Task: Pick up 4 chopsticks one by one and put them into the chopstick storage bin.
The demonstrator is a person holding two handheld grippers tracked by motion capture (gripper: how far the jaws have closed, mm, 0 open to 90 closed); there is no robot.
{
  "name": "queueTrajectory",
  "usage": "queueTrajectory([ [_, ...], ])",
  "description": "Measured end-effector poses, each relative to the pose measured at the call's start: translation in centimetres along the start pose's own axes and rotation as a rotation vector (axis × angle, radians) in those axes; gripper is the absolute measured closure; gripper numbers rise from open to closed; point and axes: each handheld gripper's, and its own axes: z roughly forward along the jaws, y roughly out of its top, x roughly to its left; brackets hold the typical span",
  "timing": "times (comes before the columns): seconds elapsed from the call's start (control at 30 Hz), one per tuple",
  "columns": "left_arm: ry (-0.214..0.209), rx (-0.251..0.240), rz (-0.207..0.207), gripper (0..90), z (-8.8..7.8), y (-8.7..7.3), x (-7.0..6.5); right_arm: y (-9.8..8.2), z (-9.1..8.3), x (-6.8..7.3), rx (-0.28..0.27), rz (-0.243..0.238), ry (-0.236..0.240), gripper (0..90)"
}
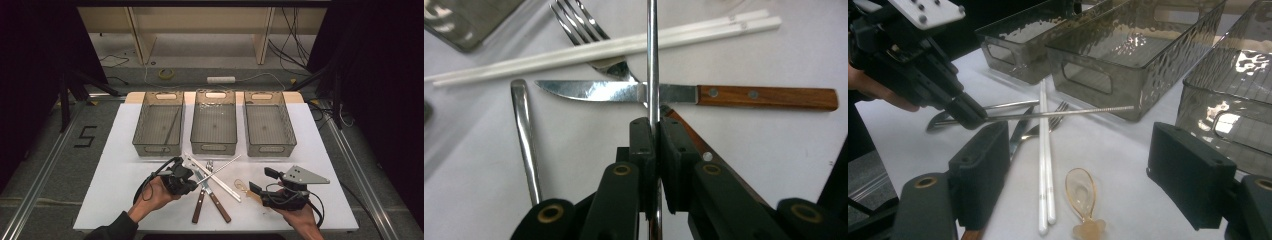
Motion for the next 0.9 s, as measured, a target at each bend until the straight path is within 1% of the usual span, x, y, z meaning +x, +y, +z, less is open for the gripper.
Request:
queueTrajectory([
  [0.13, 0.001, -0.034, -0.003, 84.3, -0.8, 0.2, 0.1, 0.0, 0.0, 0.0, 0.0, 0.0, 0.0, 25.9],
  [0.27, 0.006, -0.067, -0.015, 84.3, -1.7, 0.3, 0.3, 0.0, 0.0, 0.0, 0.001, 0.001, 0.002, 25.9],
  [0.6, 0.03, -0.122, -0.038, 84.3, -3.3, 0.4, 1.2, 0.0, 0.1, 0.0, 0.003, -0.001, 0.003, 25.9],
  [0.77, 0.045, -0.156, -0.056, 84.3, -4.2, 0.4, 1.8, 0.0, 0.1, 0.0, 0.004, 0.0, 0.003, 25.9],
  [0.9, 0.063, -0.187, -0.073, 84.3, -5.2, 0.4, 2.6, 0.0, 0.1, 0.0, 0.004, -0.001, 0.004, 25.9],
])
